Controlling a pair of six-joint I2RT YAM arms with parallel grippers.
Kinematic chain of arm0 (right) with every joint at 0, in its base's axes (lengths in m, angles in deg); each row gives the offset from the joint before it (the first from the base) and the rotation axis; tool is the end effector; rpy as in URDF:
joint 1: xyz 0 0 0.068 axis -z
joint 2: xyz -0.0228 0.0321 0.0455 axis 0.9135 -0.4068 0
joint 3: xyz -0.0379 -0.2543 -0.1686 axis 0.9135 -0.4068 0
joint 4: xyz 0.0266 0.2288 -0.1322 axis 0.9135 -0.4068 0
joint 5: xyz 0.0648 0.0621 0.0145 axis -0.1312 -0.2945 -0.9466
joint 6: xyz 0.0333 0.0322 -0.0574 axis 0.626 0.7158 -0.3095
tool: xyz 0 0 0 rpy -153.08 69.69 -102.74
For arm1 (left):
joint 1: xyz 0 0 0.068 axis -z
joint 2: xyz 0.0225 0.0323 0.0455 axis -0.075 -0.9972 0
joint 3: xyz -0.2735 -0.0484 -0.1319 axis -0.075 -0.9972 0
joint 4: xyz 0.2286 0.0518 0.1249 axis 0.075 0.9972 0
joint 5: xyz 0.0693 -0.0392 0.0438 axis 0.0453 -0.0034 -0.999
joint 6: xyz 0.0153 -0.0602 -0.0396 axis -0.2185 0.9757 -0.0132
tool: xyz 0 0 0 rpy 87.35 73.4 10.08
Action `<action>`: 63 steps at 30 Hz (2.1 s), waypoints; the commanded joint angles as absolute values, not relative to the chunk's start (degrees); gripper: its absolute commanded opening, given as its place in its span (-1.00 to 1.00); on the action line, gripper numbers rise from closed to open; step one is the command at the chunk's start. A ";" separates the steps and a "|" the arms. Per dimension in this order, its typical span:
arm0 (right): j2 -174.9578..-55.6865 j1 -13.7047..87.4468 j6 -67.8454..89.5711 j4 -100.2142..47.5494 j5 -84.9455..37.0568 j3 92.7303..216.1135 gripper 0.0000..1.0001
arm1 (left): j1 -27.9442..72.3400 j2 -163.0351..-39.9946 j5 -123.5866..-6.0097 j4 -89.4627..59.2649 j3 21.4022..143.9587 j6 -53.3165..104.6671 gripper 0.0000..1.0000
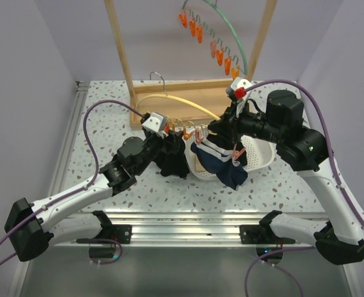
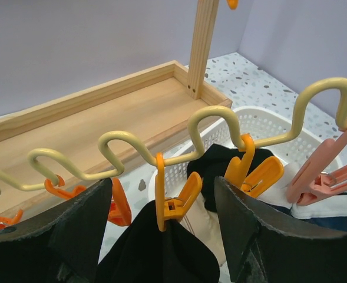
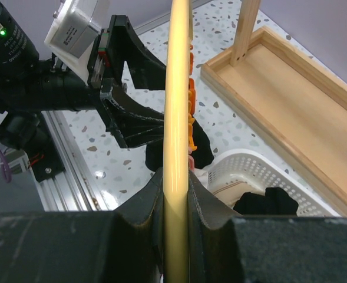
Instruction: Remove the underwear clipped to the hanger
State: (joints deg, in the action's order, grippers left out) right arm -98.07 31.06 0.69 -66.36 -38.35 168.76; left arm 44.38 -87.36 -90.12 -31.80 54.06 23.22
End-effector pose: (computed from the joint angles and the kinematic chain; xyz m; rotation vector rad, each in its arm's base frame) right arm 0.1609 0.1405 0.5134 -0.8690 1.6532 0.7354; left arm 0.1882 -0.1867 0.3602 0.3038 1.5506 -0.5646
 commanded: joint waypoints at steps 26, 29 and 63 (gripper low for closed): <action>-96.91 31.54 2.55 -55.44 -39.68 169.32 -1.00 | 45.80 -89.83 -85.54 -36.37 53.84 16.56 -0.94; -96.82 31.54 2.55 -55.36 -39.51 169.23 -1.00 | 45.80 -89.30 -84.58 -36.11 53.84 16.82 -0.89; -97.78 33.56 -2.54 -57.46 -37.22 173.78 -1.00 | 45.71 -63.27 -100.65 -18.27 39.09 33.32 1.00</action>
